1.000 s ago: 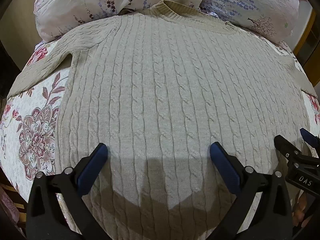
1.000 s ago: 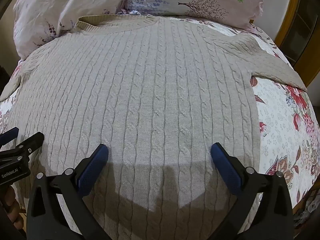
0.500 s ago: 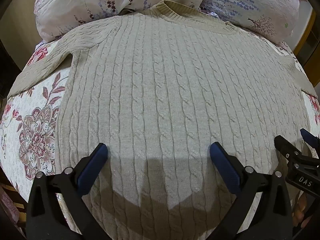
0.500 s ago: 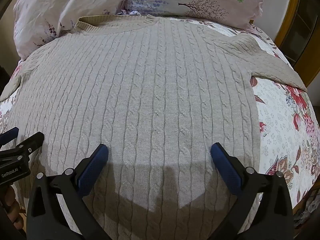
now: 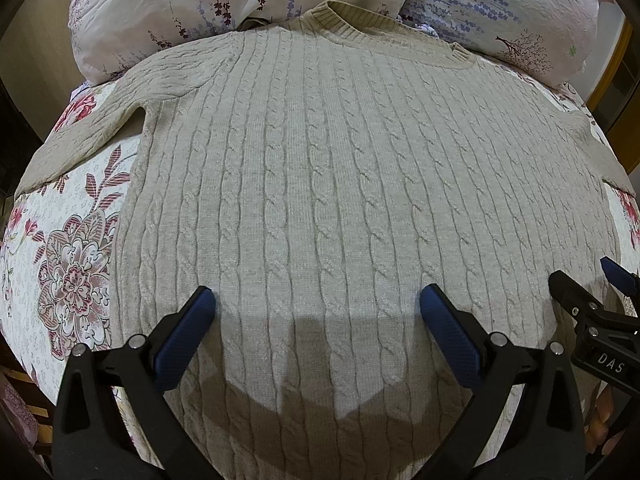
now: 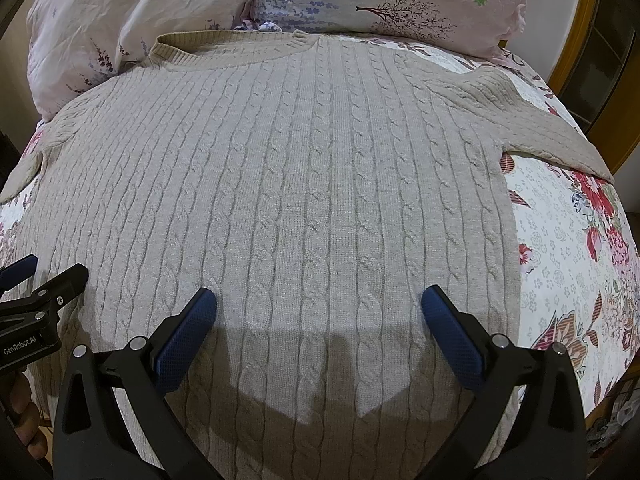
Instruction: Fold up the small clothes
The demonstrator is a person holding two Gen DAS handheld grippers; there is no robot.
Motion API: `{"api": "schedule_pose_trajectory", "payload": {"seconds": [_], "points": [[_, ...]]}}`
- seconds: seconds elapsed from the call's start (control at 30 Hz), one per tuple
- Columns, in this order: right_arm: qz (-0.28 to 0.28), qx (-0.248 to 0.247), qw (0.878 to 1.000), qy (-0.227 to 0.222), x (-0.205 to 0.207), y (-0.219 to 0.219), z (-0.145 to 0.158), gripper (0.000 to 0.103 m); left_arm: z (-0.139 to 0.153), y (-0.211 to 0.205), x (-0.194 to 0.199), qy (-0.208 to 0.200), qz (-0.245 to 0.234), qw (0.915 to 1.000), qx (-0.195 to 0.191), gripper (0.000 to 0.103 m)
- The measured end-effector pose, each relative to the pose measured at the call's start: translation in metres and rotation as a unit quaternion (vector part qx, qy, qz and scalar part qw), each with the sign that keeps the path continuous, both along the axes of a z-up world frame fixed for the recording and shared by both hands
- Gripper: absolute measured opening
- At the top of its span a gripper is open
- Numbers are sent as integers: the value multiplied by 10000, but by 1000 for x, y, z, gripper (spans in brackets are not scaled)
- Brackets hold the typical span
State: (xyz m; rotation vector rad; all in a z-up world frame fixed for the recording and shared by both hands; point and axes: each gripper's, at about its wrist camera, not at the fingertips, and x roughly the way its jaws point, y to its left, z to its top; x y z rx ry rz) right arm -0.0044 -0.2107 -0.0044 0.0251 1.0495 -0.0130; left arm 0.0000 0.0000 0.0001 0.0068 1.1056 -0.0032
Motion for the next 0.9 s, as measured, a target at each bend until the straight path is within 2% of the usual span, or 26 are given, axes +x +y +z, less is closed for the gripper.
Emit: {"api": "schedule_pose_trajectory", "payload": {"seconds": [0.9], "points": [[-20, 13, 10000, -53, -1, 1, 0, 102, 0, 0, 0, -1, 0, 10000, 2, 101]]}}
